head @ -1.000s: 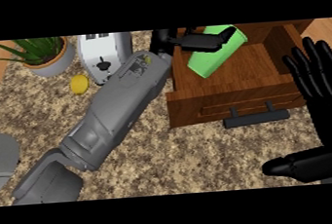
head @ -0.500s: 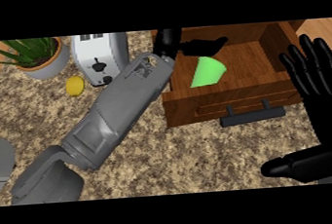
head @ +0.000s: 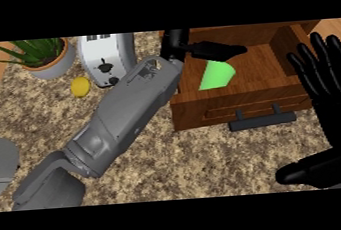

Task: Pick up the cup, place it into the drawer and close the drawer

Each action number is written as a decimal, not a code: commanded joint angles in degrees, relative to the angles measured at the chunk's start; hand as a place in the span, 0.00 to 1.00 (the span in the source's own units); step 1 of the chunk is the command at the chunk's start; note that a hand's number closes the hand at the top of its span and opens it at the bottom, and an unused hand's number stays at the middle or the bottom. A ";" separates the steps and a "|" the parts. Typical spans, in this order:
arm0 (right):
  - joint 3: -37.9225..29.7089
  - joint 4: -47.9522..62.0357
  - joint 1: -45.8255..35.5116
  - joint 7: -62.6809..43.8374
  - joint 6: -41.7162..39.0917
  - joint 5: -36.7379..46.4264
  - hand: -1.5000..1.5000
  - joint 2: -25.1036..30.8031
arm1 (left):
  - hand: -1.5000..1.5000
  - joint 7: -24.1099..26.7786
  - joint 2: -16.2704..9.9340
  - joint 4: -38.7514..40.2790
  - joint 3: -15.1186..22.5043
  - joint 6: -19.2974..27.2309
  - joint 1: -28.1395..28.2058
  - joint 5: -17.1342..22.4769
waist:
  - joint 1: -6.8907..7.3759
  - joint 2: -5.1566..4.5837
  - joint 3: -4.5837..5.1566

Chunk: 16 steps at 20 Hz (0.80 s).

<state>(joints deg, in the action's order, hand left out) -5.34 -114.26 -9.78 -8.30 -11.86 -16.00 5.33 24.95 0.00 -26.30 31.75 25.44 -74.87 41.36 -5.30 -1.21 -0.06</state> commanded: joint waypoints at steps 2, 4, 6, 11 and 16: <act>-1.31 -4.59 4.65 -1.23 -2.18 -3.67 0.00 1.29 | 0.00 3.12 0.00 -4.08 -1.99 -0.40 -0.03 4.49 | 1.50 0.80 0.02; -3.45 -1.59 -1.32 -4.15 -2.45 -6.51 0.00 3.83 | 0.00 3.80 0.00 -5.89 -2.94 -2.18 2.45 5.92 | 3.04 0.85 0.05; -1.93 -4.71 5.79 -0.78 -4.61 -3.97 1.00 3.20 | 0.00 1.23 -0.54 -7.48 -3.71 -2.89 4.24 3.52 | 4.75 1.42 0.06; -3.52 -4.74 5.15 -1.32 -9.94 -1.41 1.00 10.24 | 0.00 0.86 -3.25 -14.55 -5.61 -0.28 8.40 4.09 | 6.02 1.74 0.09; 1.30 -8.81 9.95 -1.45 -9.96 5.52 1.00 8.82 | 0.00 -3.08 -11.11 -24.28 -7.69 0.55 17.39 5.40 | 6.65 1.90 0.10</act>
<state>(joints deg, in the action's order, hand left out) -6.56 -120.17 -2.28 -8.91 -21.17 -14.22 13.86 23.70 -7.67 -44.39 25.09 24.54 -63.23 46.35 0.87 0.56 0.02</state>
